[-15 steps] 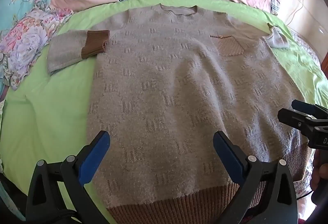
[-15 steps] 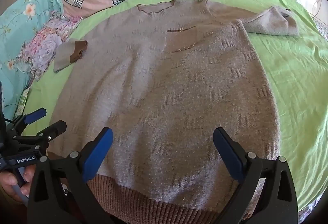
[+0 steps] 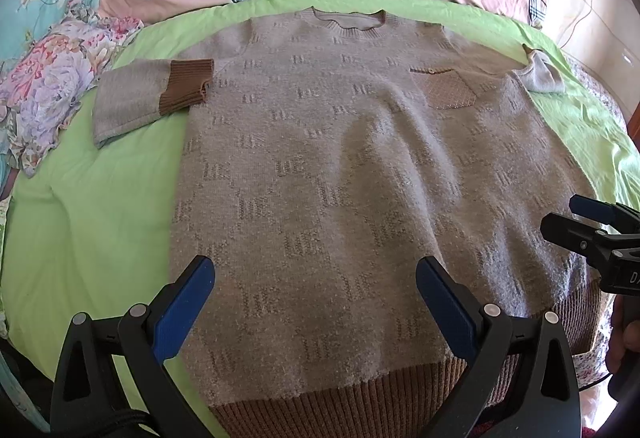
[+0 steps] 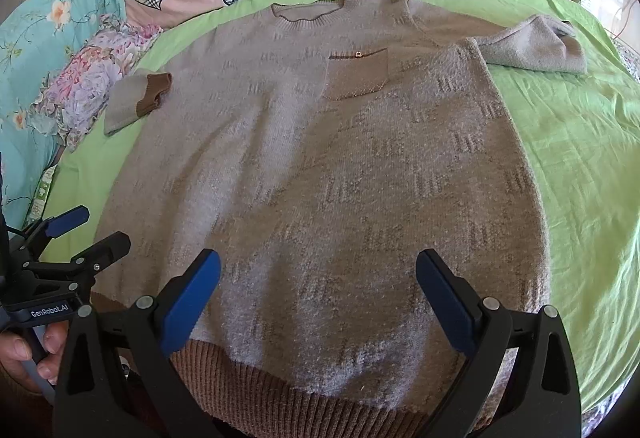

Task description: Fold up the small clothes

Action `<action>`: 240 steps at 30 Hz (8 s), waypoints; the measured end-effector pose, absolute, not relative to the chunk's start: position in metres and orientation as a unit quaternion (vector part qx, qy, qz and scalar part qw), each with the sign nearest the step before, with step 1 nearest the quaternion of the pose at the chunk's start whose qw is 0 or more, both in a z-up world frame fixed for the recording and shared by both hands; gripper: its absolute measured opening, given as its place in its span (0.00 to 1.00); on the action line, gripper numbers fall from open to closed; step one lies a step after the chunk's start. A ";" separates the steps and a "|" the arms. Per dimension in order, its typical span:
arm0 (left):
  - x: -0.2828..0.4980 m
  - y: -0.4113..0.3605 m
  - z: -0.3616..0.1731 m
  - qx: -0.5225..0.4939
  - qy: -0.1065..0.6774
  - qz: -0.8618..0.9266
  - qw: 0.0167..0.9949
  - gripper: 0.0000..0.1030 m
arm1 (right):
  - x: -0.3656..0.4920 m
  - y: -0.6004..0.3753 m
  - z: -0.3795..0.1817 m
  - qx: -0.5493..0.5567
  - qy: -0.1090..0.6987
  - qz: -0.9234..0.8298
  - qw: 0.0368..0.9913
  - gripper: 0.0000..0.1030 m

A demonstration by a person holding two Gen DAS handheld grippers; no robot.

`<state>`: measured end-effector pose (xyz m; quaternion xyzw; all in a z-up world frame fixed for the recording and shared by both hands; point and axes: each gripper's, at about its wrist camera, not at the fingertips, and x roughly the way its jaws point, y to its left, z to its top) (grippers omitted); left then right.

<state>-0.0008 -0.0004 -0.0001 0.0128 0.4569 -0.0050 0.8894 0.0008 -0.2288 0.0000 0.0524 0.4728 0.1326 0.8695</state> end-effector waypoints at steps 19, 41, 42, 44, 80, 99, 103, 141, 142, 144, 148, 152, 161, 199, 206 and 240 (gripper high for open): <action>-0.001 -0.001 0.005 0.013 0.459 -0.009 0.888 0.98 | -0.002 -0.231 0.011 0.053 0.466 0.134 0.873 0.95; 0.010 -0.002 0.004 0.008 0.438 -0.019 0.899 0.98 | 0.006 -0.245 0.015 0.071 0.466 0.127 0.873 0.95; 0.010 -0.001 0.005 0.006 0.433 -0.019 0.901 0.98 | 0.008 -0.247 0.016 0.069 0.467 0.124 0.873 0.95; 0.015 0.000 0.004 0.006 0.437 -0.017 0.899 0.98 | 0.011 -0.253 0.017 0.074 0.465 0.119 0.874 0.95; 0.142 0.020 -0.015 -0.020 0.489 0.034 0.872 0.98 | 0.292 -0.566 0.002 0.236 0.394 -0.072 0.885 0.59; 0.154 0.012 -0.020 -0.043 0.500 0.016 0.865 0.98 | 0.322 -0.502 0.011 0.219 0.373 0.069 0.899 0.07; 0.145 0.023 -0.016 -0.061 0.493 0.017 0.867 0.98 | 0.317 -0.428 0.022 0.217 0.380 0.160 0.885 0.07; 0.257 0.067 -0.036 -0.200 0.481 -0.104 0.847 0.05 | 0.213 -0.284 0.014 0.230 0.433 0.268 0.829 0.50; 0.254 0.066 -0.028 -0.181 0.467 -0.100 0.860 0.04 | 0.212 -0.289 0.015 0.230 0.431 0.262 0.832 0.51; 0.242 0.073 -0.011 -0.152 0.432 -0.084 0.885 0.04 | 0.207 -0.305 0.019 0.233 0.420 0.245 0.842 0.51; 0.238 0.111 -0.012 -0.154 0.426 -0.040 0.891 0.04 | 0.204 -0.337 0.024 0.229 0.405 0.199 0.862 0.54; 0.238 0.124 -0.022 -0.171 0.433 -0.036 0.884 0.04 | 0.216 -0.367 0.022 0.236 0.403 0.149 0.872 0.56; 0.239 0.115 -0.018 -0.129 0.428 -0.016 0.895 0.04 | 0.282 -0.380 0.002 0.174 0.437 0.080 0.879 0.59; 0.158 0.148 0.003 -0.050 0.401 0.039 0.914 0.56 | 0.180 -0.298 -0.013 0.205 0.487 0.189 0.828 0.55; 0.175 0.139 -0.012 -0.013 0.419 0.030 0.907 0.62 | 0.172 -0.280 -0.012 0.203 0.488 0.212 0.822 0.55; 0.252 -0.065 0.007 -0.110 0.412 -0.215 0.879 0.08 | 0.160 -0.346 0.000 0.250 0.443 0.155 0.847 0.55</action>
